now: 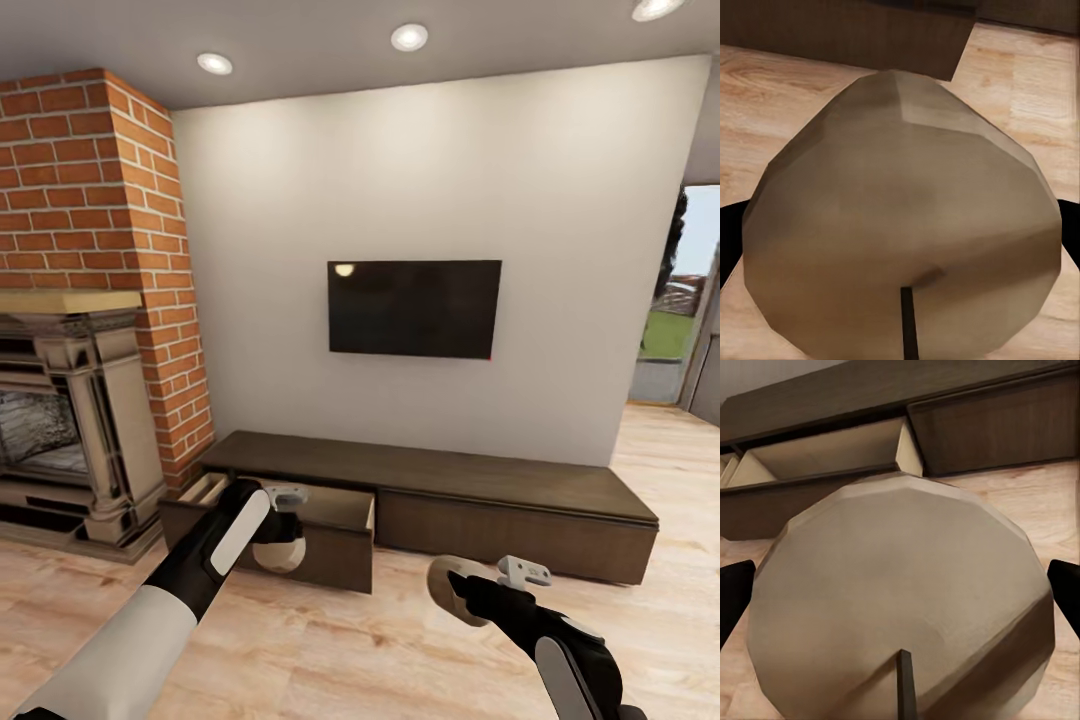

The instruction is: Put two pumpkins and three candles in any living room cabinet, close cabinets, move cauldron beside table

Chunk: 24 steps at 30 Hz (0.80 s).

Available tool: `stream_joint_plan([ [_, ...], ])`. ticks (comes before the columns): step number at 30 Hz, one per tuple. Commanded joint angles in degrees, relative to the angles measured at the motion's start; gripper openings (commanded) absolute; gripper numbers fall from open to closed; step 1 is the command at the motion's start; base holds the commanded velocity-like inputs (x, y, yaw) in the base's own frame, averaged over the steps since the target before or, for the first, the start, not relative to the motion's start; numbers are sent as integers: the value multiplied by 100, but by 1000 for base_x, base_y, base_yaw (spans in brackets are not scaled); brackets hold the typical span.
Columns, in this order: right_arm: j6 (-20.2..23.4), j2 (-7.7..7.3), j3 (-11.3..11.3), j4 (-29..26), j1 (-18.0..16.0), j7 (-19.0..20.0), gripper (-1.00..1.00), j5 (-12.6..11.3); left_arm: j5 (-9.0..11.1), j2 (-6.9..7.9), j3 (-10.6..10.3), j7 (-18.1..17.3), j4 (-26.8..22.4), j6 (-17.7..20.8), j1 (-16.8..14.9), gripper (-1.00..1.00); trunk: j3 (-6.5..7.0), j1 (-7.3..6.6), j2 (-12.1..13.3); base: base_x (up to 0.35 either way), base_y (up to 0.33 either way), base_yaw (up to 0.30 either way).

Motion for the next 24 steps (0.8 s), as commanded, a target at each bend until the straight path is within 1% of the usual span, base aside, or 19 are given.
stream_joint_plan([
  [1,15,-4,12,-7,-7,-60,-100,-61,51,7,-17,57,-9,8,-4,-100,-5,3,-5,227,262,-274],
  [4,13,-4,14,-12,-7,-60,-100,-61,51,7,-17,57,-10,8,-4,-100,0,3,-5,227,262,-241],
  [7,9,-4,12,-18,-7,-60,-100,-61,51,7,-17,57,-14,8,-4,-100,2,3,-5,227,262,-101],
  [24,-14,-4,10,-28,-7,-52,-100,-69,51,15,-17,57,-13,8,-4,-100,3,3,-5,227,262,-9],
])
